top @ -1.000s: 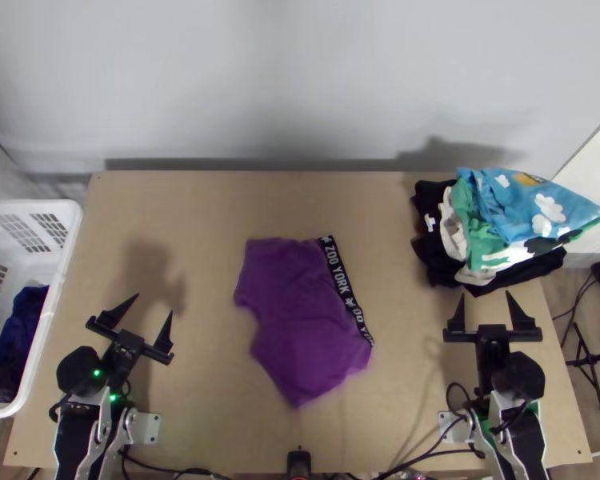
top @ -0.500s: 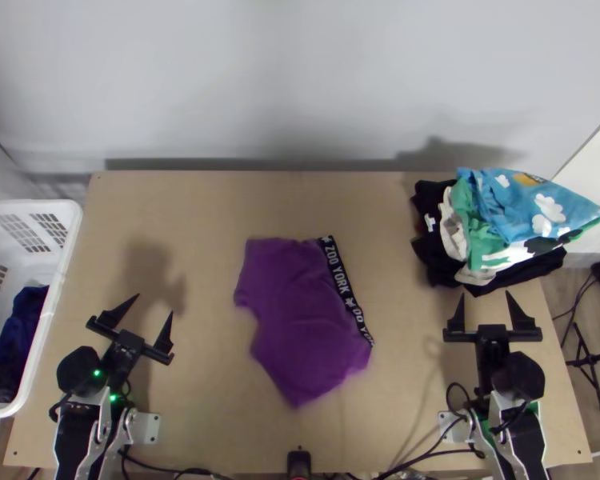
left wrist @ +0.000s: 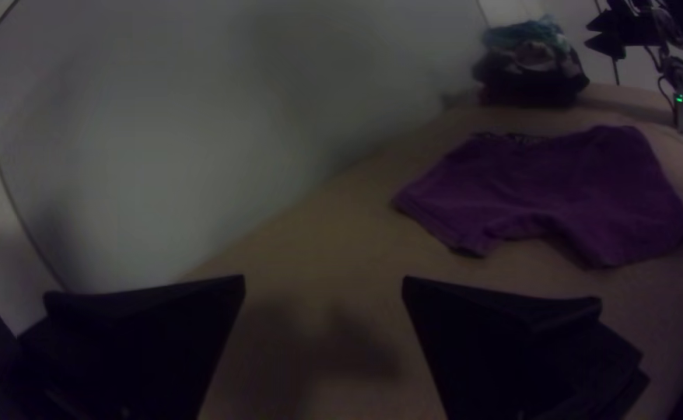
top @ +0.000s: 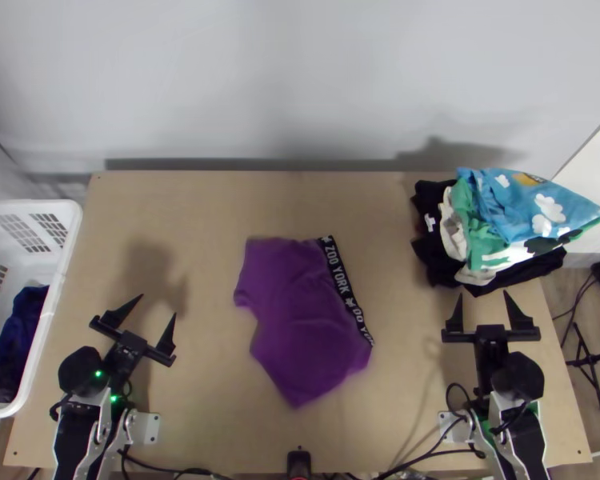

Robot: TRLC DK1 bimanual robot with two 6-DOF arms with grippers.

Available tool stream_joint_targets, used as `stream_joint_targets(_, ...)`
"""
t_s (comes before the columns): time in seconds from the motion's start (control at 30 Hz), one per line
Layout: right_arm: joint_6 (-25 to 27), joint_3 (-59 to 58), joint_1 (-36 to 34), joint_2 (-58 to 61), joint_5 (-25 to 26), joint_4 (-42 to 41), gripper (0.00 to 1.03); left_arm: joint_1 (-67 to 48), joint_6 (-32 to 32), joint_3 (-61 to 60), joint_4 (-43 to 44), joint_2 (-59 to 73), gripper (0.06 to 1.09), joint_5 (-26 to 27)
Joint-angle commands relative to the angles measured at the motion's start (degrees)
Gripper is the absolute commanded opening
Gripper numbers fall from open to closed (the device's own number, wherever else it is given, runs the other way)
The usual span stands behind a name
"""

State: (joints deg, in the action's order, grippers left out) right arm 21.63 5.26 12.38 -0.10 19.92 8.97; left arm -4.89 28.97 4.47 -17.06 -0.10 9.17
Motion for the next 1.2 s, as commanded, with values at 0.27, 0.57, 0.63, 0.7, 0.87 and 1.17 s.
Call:
stream_joint_targets(0.27,-0.1,0.0,0.6,0.0,0.0,0.0,0.98,-6.5,0.4,0.0,0.0,0.0,1.04,0.0)
stream_joint_targets(0.57,-0.1,0.0,1.4,0.0,0.0,0.0,0.98,-9.7,0.7,0.0,0.0,-0.1,1.04,0.1)
stream_joint_targets(0.63,0.0,0.1,0.5,0.0,0.0,0.0,0.98,-9.9,0.6,0.0,0.0,0.0,1.04,0.1)
stream_joint_targets(0.7,0.7,0.1,-3.6,0.0,0.0,-0.1,0.99,-10.2,1.1,0.0,0.0,0.0,1.04,0.1)
stream_joint_targets(0.87,1.9,0.0,-3.6,0.3,-2.5,0.8,0.99,-10.7,-0.8,-0.1,1.6,0.0,1.04,-0.6)
stream_joint_targets(1.17,0.7,1.3,-2.6,14.3,-1.9,-7.6,0.99,-15.2,-5.3,0.1,11.0,6.8,1.04,-10.0)
